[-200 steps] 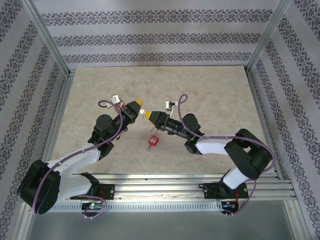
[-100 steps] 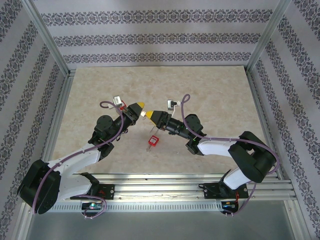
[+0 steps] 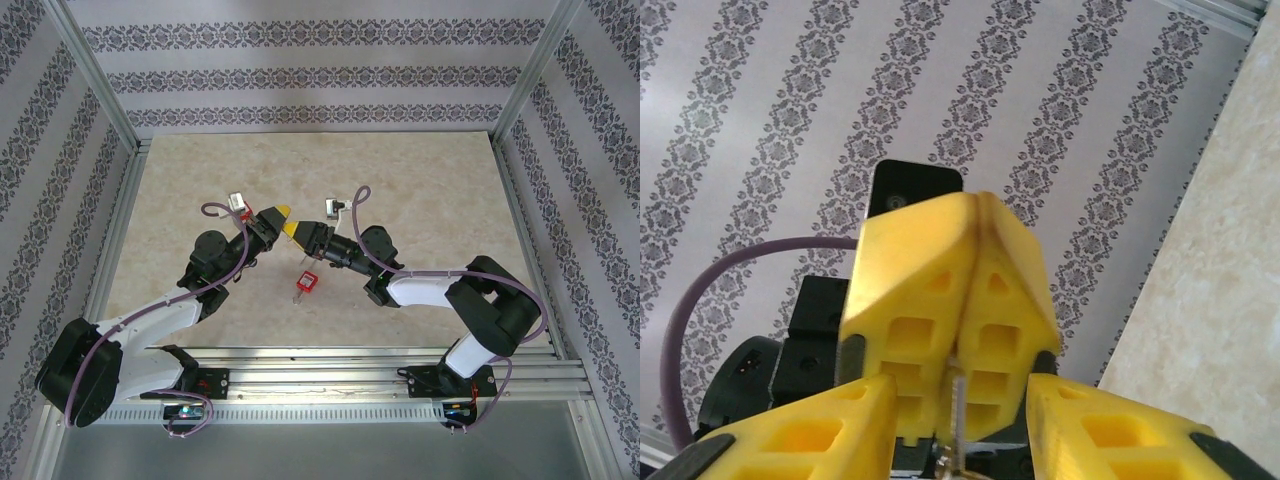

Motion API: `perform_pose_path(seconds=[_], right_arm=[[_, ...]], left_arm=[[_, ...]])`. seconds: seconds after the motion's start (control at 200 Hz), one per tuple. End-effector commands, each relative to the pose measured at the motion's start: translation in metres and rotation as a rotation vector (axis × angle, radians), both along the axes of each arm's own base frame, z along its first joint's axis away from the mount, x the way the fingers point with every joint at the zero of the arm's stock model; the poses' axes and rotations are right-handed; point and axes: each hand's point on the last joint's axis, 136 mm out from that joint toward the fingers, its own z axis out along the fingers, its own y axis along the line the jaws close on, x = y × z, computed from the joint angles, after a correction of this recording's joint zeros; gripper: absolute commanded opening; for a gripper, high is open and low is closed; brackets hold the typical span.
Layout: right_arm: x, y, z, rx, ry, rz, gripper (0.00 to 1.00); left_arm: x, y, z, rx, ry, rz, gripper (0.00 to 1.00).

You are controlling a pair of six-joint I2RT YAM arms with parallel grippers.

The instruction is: Unlock with the key

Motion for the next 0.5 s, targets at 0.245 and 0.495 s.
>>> perform_pose_path(seconds=[0.245, 0.495], right_arm=[[-0.0076, 0.0095, 0.0209, 0.059, -0.05, 0.048, 0.19], [-0.0124, 0.0109, 0.0233, 0.071, -0.048, 0.072, 0.06]], left_arm=[[-0.005, -0.0054, -0.0052, 0.009, -0.02, -0.022, 0.0], [-0.0047, -0.0036, -0.0076, 0.014, -0.018, -0.011, 0.0]])
